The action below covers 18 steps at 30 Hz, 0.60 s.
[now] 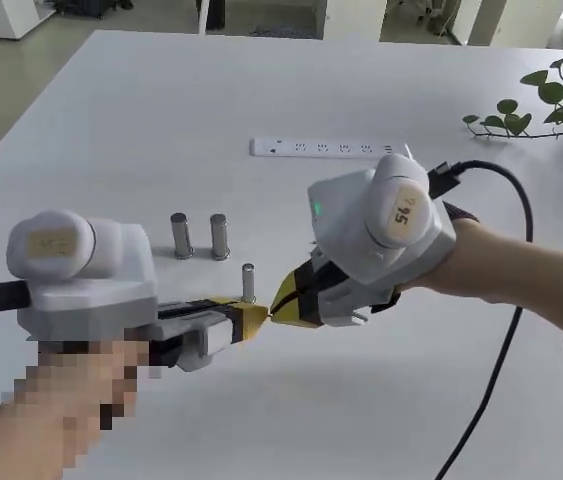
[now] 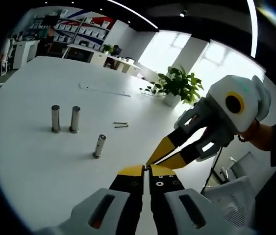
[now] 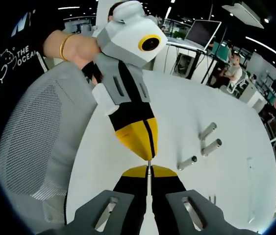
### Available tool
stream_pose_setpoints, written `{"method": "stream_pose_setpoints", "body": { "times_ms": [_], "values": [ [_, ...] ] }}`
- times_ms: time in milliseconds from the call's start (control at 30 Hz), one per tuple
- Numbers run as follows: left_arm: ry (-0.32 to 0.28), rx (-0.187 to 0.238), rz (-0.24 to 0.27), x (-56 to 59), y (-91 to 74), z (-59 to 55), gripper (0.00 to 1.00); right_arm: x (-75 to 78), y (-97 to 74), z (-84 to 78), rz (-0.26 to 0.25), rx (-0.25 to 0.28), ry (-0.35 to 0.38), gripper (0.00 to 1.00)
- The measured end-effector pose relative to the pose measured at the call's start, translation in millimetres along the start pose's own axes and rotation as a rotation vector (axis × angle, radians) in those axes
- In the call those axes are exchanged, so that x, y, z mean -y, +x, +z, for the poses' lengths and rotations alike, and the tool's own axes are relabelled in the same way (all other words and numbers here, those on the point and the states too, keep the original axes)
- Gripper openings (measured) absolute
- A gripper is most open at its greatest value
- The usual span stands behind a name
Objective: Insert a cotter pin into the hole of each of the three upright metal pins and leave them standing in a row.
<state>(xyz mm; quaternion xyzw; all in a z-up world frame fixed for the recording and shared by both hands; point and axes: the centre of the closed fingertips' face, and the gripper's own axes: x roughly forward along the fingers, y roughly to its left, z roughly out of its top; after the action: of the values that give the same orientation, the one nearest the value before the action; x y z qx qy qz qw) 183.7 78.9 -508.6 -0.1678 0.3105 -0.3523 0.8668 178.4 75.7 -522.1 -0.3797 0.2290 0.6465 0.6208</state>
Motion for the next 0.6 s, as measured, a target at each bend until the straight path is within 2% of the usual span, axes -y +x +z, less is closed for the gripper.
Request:
{"method": "stream_pose_setpoints", "body": {
  "times_ms": [300, 433, 600],
  "values": [
    [0.021, -0.008, -0.008, 2.8, -2.1, -1.0, 0.00, -1.5, 0.5, 2.2, -0.012, 0.003, 0.000, 0.00],
    [0.065, 0.008, -0.012, 4.2, -3.1, 2.5, 0.00, 1.0, -0.6, 4.3, -0.026, 0.018, 0.030, 0.00],
    [0.078, 0.029, -0.012, 4.4, -3.2, 8.2, 0.00, 4.1, -1.5, 4.0, -0.044, 0.026, 0.048, 0.00]
  ]
}}
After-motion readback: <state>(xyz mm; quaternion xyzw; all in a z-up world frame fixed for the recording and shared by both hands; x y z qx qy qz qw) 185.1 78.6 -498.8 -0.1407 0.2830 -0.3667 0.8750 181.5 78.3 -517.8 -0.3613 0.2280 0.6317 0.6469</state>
